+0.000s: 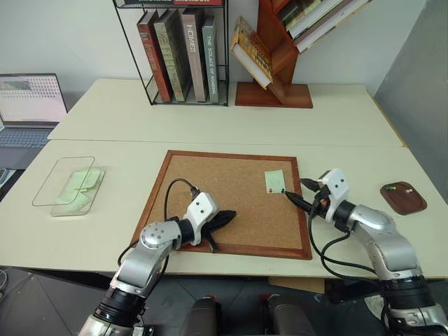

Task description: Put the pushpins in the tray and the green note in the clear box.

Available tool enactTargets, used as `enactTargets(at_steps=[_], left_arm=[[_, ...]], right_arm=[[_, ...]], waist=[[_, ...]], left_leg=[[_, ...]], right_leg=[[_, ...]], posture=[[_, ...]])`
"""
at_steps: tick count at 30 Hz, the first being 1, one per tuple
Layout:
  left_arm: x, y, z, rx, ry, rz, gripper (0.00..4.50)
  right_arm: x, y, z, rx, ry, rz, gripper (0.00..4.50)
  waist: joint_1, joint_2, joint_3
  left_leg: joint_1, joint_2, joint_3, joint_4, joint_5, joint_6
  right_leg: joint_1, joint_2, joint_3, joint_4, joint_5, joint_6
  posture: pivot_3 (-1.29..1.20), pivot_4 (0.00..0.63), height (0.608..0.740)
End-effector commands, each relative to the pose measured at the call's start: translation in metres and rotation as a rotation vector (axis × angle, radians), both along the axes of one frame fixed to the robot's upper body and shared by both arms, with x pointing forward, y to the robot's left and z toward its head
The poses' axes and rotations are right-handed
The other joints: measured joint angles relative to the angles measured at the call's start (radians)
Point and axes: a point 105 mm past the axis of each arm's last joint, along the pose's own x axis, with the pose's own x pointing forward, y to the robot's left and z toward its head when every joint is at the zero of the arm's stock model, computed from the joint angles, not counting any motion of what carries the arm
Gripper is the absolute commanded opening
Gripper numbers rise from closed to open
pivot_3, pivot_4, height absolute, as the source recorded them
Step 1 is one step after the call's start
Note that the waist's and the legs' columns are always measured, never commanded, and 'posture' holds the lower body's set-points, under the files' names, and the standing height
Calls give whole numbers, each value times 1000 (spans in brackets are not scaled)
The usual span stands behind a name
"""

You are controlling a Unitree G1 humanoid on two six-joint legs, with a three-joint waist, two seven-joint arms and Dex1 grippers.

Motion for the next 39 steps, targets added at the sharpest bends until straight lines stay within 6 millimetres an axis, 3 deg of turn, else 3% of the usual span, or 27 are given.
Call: enactTargets(at_steps=[1, 5, 8, 20, 26, 32, 39], left_arm=[[-8, 6, -19, 45, 79, 7, 0], [-8, 6, -19, 45, 79, 7, 0], [-8, 6, -19, 43, 80, 8, 0], [-11, 5, -19, 39, 84, 8, 0], [-12, 5, -19, 39, 87, 8, 0], [-12, 7, -20, 41, 86, 16, 0], [-13, 5, -23, 45, 92, 9, 0]], right_arm=[[7, 10, 3, -25, -52, 46, 3167], [13, 15, -1, -34, -54, 55, 3167], [14, 17, -5, -44, -52, 62, 2759], [14, 16, -9, -92, -58, 66, 112], [13, 17, -5, -101, -87, 80, 31], [15, 22, 20, -4, -199, 66, 31], [10, 21, 28, 46, -218, 67, 31]], waist=[[0, 0, 0], [-1, 0, 0], [-1, 0, 0], [-2, 0, 0], [-2, 0, 0], [-2, 0, 0], [-3, 0, 0]], left_leg=[[0, 0, 0, 0, 0, 0], [0, 0, 0, 0, 0, 0], [0, 0, 0, 0, 0, 0], [1, 1, 0, 0, 0, 0], [1, 1, 0, 0, 0, 0], [0, 1, 0, 0, 0, 0], [0, 1, 0, -1, 0, 0]], right_leg=[[0, 0, 0, 0, 0, 0], [0, 0, 0, 0, 0, 0], [0, 0, 0, 0, 0, 0], [0, 0, 0, 0, 0, 0], [0, 0, 0, 0, 0, 0], [0, 0, 0, 0, 0, 0], [-1, -1, 1, 1, 0, 0]], posture=[[0, 150, 740], [0, 150, 740], [0, 150, 740], [0, 150, 740], [0, 150, 740], [0, 150, 740], [0, 150, 740]])
